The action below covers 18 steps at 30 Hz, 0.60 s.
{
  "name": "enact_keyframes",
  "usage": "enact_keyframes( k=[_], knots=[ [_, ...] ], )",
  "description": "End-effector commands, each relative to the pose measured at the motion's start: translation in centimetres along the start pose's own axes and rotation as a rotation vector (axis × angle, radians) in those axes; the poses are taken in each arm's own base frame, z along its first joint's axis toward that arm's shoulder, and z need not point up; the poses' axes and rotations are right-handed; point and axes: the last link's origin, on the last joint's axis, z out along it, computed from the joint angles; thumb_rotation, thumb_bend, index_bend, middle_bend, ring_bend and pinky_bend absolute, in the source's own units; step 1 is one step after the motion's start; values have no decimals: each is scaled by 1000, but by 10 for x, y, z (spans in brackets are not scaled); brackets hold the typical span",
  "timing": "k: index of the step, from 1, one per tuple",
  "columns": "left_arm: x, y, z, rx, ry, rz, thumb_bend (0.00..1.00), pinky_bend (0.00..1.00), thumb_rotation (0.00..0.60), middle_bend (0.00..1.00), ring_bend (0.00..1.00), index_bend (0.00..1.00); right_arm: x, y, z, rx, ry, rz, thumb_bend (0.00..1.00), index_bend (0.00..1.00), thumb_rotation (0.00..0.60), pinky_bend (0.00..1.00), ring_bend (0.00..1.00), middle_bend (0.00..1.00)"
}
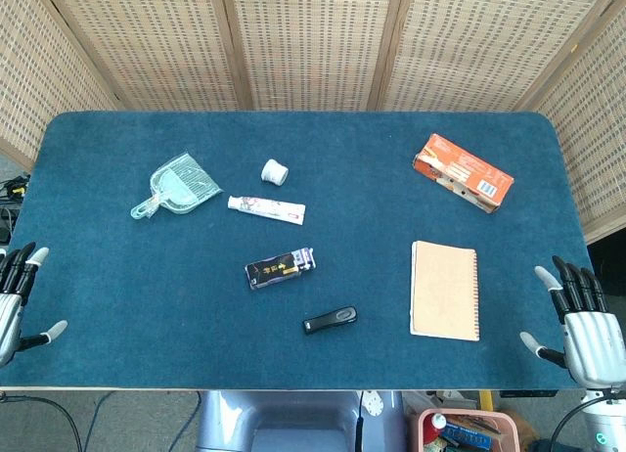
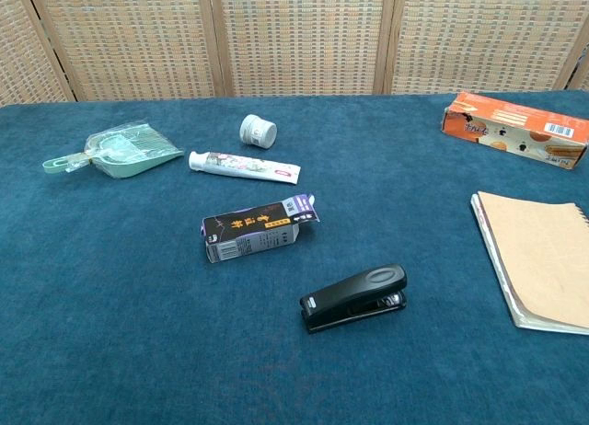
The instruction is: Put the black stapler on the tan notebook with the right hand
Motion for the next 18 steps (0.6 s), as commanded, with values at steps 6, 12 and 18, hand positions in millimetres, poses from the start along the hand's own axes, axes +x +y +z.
enact_keyframes(
  k=[6, 12, 18],
  knots=[
    [1, 1, 1, -10, 13, -10, 0, 0, 600, 0, 0, 0, -4, -7, 3, 51, -37, 29, 0, 0, 600, 1, 0, 0],
    [-2, 1, 10, -17, 36, -8, 0, 0, 600, 0, 0, 0, -8, -42, 22, 297, -199, 6, 0, 0, 600, 0, 0, 0],
    [-14, 3, 17, -6, -14, 3, 0, 0, 600, 0, 0, 0, -20, -99, 62, 588, -257, -160, 0, 0, 600, 17, 0, 0]
  ],
)
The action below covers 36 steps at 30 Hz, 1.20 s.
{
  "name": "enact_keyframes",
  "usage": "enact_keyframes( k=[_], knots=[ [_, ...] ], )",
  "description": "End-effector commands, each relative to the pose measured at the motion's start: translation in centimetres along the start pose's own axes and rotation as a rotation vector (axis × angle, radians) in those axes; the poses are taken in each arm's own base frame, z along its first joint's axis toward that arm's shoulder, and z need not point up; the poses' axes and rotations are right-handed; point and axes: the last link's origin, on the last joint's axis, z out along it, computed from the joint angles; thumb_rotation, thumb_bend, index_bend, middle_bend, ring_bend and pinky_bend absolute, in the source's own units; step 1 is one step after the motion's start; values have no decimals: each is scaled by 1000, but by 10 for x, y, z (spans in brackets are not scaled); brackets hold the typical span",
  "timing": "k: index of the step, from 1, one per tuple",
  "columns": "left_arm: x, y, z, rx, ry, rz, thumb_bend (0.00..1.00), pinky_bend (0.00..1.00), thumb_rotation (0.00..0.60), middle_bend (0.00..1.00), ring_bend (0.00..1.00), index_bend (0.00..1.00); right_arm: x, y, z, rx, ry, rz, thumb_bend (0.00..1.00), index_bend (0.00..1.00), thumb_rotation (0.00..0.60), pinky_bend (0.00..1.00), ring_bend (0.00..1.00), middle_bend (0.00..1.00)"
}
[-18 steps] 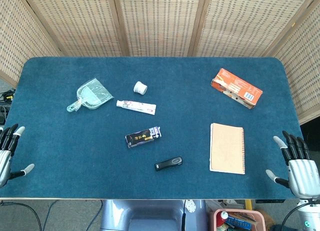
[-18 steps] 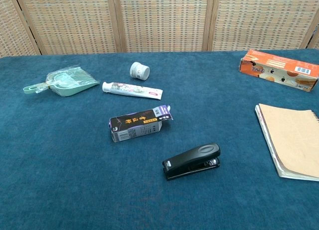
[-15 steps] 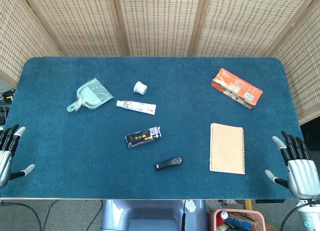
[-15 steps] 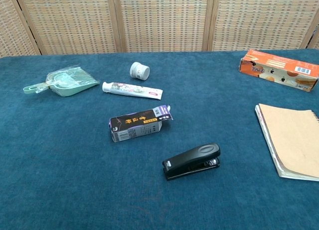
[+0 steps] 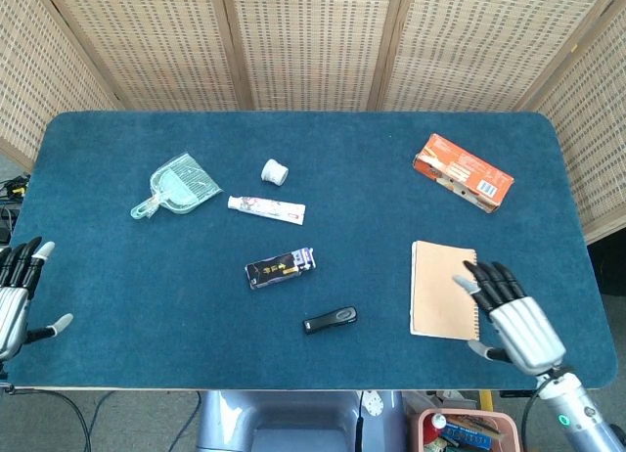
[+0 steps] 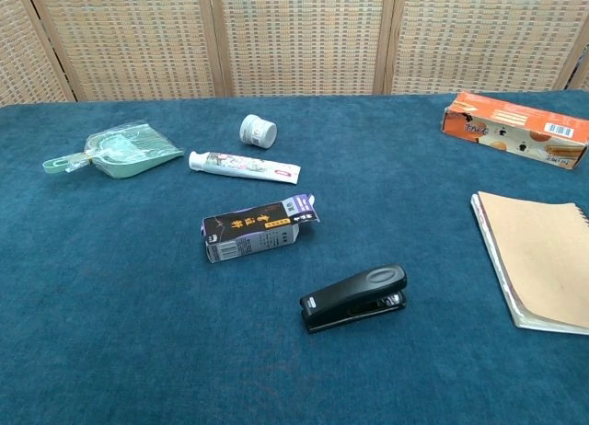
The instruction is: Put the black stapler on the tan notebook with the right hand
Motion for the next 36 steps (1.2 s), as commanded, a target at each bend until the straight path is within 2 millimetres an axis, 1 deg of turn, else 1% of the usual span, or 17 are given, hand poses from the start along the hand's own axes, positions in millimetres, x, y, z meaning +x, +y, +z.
enact_keyframes(
  k=[1, 3, 5, 8, 9, 14, 16, 19, 23, 26, 28, 30, 33, 36],
  knots=[
    [-6, 1, 5, 8, -28, 9, 0, 0, 600, 0, 0, 0, -1, -36, 48, 214, -87, -117, 0, 0, 600, 31, 0, 0],
    [-7, 0, 9, 19, -32, 16, 0, 0, 600, 0, 0, 0, -5, -54, 67, 274, -112, -115, 0, 0, 600, 79, 0, 0],
    [-8, -1, 11, 34, -34, 20, 0, 0, 600, 0, 0, 0, -11, -72, 84, 335, -116, -125, 0, 0, 600, 94, 0, 0],
    [-10, -3, 15, 50, -54, 16, 0, 0, 600, 0, 0, 0, -24, -93, 102, 405, -142, -139, 0, 0, 600, 94, 0, 0],
    [-11, -4, 18, 54, -63, 16, 0, 0, 600, 0, 0, 0, -30, -101, 111, 431, -163, -151, 0, 0, 600, 94, 0, 0],
    [-13, -9, 25, 83, -78, 23, 0, 0, 600, 0, 0, 0, -52, -129, 142, 480, -237, -180, 0, 0, 600, 95, 0, 0],
    [-14, -10, 27, 92, -84, 25, 0, 0, 600, 0, 0, 0, -61, -143, 152, 490, -260, -176, 0, 0, 600, 95, 0, 0],
    [-13, -10, 28, 97, -84, 22, 0, 0, 600, 0, 0, 0, -71, -159, 158, 509, -281, -183, 0, 13, 600, 107, 0, 4],
    [-12, -11, 29, 97, -90, 18, 0, 0, 600, 0, 0, 0, -88, -168, 168, 500, -321, -213, 22, 70, 600, 129, 0, 75],
    [-14, -13, 30, 91, -108, 9, 0, 0, 600, 0, 0, 0, -106, -173, 173, 476, -366, -216, 65, 101, 600, 162, 14, 140],
    [-13, -13, 30, 90, -110, 5, 0, 0, 600, 0, 0, 0, -111, -175, 175, 464, -371, -220, 114, 128, 600, 181, 46, 180],
    [-13, -14, 31, 92, -109, -2, 0, 0, 600, 0, 0, 0, -113, -176, 177, 444, -369, -219, 198, 208, 600, 199, 97, 233],
    [-12, -15, 32, 92, -107, -5, 0, 0, 600, 0, 0, 0, -115, -175, 178, 421, -366, -224, 273, 305, 600, 247, 167, 304],
    [-12, -15, 31, 89, -109, -6, 0, 0, 600, 0, 0, 0, -116, -173, 179, 397, -366, -225, 330, 422, 600, 343, 285, 431]
  ],
)
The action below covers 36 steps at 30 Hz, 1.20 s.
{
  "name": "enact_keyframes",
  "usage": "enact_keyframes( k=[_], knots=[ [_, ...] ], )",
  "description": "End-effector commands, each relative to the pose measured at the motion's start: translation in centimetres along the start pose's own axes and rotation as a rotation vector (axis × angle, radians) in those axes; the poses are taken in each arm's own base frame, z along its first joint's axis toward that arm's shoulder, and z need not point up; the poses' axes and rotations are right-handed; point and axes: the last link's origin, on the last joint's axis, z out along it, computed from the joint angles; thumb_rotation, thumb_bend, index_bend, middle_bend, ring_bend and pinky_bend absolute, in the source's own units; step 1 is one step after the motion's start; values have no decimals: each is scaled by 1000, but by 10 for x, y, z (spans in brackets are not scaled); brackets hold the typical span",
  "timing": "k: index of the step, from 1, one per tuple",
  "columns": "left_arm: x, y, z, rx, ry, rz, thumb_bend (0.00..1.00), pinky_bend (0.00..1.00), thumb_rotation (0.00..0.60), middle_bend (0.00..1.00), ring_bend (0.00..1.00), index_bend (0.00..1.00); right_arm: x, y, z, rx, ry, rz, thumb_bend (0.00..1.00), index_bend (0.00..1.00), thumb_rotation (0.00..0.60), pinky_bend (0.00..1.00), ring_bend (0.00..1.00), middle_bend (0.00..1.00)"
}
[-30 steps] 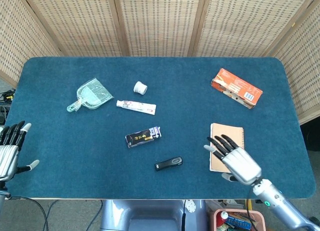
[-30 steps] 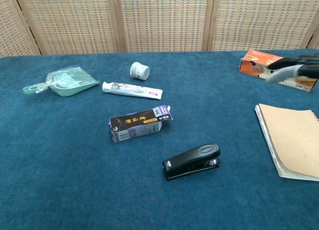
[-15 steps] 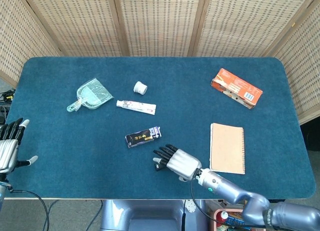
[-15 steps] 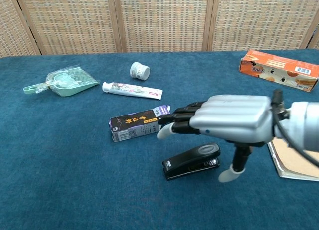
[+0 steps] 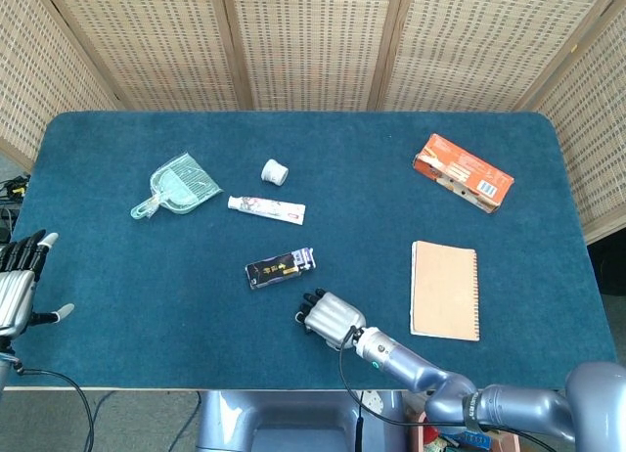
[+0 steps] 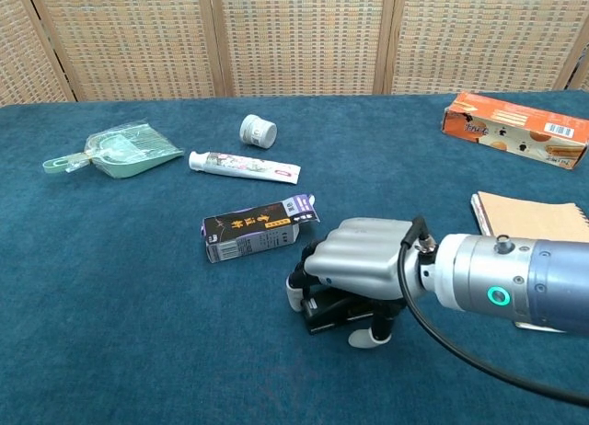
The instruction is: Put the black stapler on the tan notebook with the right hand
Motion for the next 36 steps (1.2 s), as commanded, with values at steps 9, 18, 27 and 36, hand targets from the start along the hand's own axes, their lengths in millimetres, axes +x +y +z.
enact_keyframes(
  k=[9, 18, 27, 36],
  knots=[
    [-2, 2, -1, -7, -5, 3, 0, 0, 600, 0, 0, 0, 18, 7, -9, -49, 94, 32, 414, 540, 600, 486, 406, 557],
    [-4, 3, -1, -8, -9, 9, 0, 0, 600, 0, 0, 0, 58, 42, -37, -140, 220, 57, 432, 540, 600, 486, 406, 557],
    [-6, 7, -3, -22, -14, 15, 0, 0, 600, 0, 0, 0, 28, 106, -72, -322, 107, 19, 434, 540, 600, 486, 406, 557],
    [-7, 13, -7, -43, -15, 15, 0, 0, 600, 0, 0, 0, -30, 148, -120, -411, -13, -101, 434, 540, 600, 486, 407, 557]
  ],
)
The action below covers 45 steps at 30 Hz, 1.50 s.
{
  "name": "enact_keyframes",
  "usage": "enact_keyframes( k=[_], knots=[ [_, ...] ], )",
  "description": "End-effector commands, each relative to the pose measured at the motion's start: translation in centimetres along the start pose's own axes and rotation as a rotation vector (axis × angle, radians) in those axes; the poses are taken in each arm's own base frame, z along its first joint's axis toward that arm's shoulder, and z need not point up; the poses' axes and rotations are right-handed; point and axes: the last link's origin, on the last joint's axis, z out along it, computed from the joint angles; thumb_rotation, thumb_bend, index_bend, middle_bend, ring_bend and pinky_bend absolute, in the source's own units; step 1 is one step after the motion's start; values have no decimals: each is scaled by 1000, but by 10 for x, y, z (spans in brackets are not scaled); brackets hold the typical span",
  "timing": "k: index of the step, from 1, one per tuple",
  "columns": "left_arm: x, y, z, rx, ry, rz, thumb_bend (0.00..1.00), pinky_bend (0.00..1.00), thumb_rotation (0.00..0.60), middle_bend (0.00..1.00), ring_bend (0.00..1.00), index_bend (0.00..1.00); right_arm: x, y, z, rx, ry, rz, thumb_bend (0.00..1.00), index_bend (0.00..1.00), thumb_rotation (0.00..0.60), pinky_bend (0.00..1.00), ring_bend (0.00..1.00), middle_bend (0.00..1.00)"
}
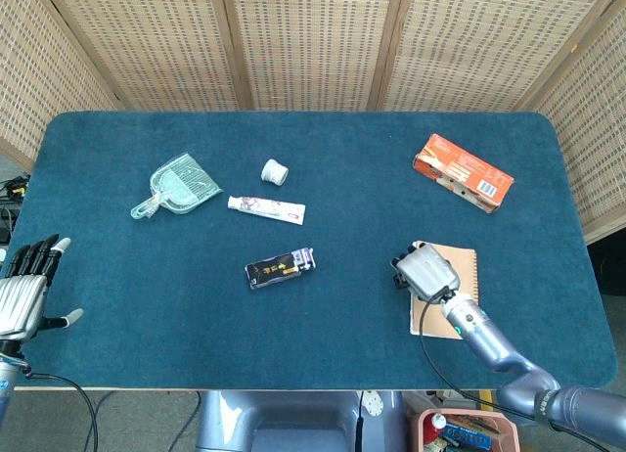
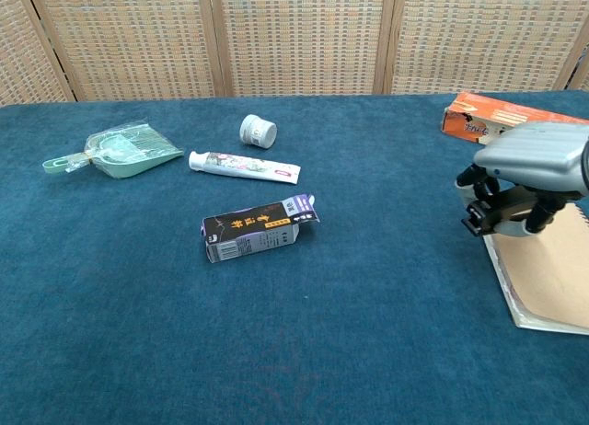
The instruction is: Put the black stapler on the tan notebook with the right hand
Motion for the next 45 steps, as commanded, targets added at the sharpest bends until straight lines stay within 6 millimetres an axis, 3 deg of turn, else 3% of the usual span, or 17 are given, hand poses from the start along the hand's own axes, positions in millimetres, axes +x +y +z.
enact_keyframes(
  k=[1, 8, 11, 13, 15, 17, 19, 24, 31, 34, 45],
  knots=[
    [0, 2, -1, -8, 2, 3, 0, 0, 600, 0, 0, 0, -32, 26, -21, -24, -44, -81, 434, 540, 600, 486, 407, 557],
    [-2, 3, -3, -11, -1, 6, 0, 0, 600, 0, 0, 0, -45, 35, -27, -22, -49, -93, 434, 540, 600, 486, 406, 557],
    [-3, 5, -3, -15, -2, 9, 0, 0, 600, 0, 0, 0, -46, 38, -28, -22, -42, -87, 430, 526, 600, 473, 389, 498],
    [-3, 6, -3, -17, -4, 11, 0, 0, 600, 0, 0, 0, -47, 39, -29, -16, -38, -91, 335, 423, 600, 396, 283, 357],
    [-4, 6, -4, -17, -5, 11, 0, 0, 600, 0, 0, 0, -50, 40, -31, -10, -54, -104, 88, 132, 600, 192, 63, 90],
    [-4, 6, -4, -16, -4, 11, 0, 0, 600, 0, 0, 0, -53, 42, -33, -17, -87, -102, 1, 4, 600, 64, 0, 0],
    [-3, 6, -4, -15, -3, 9, 0, 0, 600, 0, 0, 0, -51, 41, -35, -26, -90, -86, 0, 0, 600, 16, 0, 0],
    [-3, 6, -5, -18, -3, 7, 0, 0, 600, 0, 0, 0, -38, 39, -44, -40, -30, -81, 0, 0, 600, 7, 0, 0],
    [0, 6, -7, -26, 9, 0, 0, 0, 600, 0, 0, 0, -13, 43, -96, -112, 66, -9, 0, 0, 600, 2, 0, 0],
    [2, 5, -9, -25, 25, -5, 0, 0, 600, 0, 0, 0, -7, 55, -124, -211, 128, 8, 0, 0, 600, 0, 0, 0],
    [2, 3, -14, -33, 53, -7, 0, 0, 600, 0, 0, 0, -21, 68, -171, -454, 316, 290, 0, 0, 600, 0, 0, 0]
  ],
)
